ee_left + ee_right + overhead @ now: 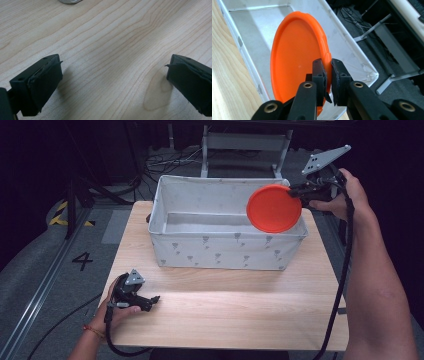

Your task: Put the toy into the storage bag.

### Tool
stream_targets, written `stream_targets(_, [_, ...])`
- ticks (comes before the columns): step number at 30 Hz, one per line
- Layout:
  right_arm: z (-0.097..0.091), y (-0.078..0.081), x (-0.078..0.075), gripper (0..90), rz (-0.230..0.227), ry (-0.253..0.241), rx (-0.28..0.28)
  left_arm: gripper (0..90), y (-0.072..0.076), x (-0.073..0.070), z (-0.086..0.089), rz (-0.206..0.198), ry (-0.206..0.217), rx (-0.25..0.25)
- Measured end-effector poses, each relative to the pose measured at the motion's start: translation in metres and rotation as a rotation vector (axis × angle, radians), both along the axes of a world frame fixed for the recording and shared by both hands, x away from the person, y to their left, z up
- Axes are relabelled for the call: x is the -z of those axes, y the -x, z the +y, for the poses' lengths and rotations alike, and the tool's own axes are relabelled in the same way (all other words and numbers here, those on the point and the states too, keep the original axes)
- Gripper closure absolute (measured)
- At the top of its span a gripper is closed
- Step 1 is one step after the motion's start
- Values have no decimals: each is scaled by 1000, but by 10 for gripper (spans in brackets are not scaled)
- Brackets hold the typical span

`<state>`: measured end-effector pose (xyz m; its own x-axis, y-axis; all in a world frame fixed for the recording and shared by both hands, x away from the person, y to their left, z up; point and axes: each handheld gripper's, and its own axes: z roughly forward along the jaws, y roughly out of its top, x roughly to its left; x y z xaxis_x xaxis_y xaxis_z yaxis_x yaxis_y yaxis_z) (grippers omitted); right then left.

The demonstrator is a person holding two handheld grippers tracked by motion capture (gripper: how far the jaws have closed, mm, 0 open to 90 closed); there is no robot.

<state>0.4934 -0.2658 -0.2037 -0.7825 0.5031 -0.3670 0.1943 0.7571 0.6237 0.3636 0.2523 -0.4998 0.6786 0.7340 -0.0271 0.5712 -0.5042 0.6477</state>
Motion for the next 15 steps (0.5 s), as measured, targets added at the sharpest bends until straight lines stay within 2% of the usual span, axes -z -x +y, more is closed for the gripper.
stream_targets(7, [5,-8,18,822,37,21,-7,5,0,0,0,1,0,0])
stream_targets(10, [11,-11,29,822,55,55,-16,5,0,0,0,1,0,0])
stream_targets(15, [16,-12,45,822,87,80,-57,5,0,0,0,0,0,0])
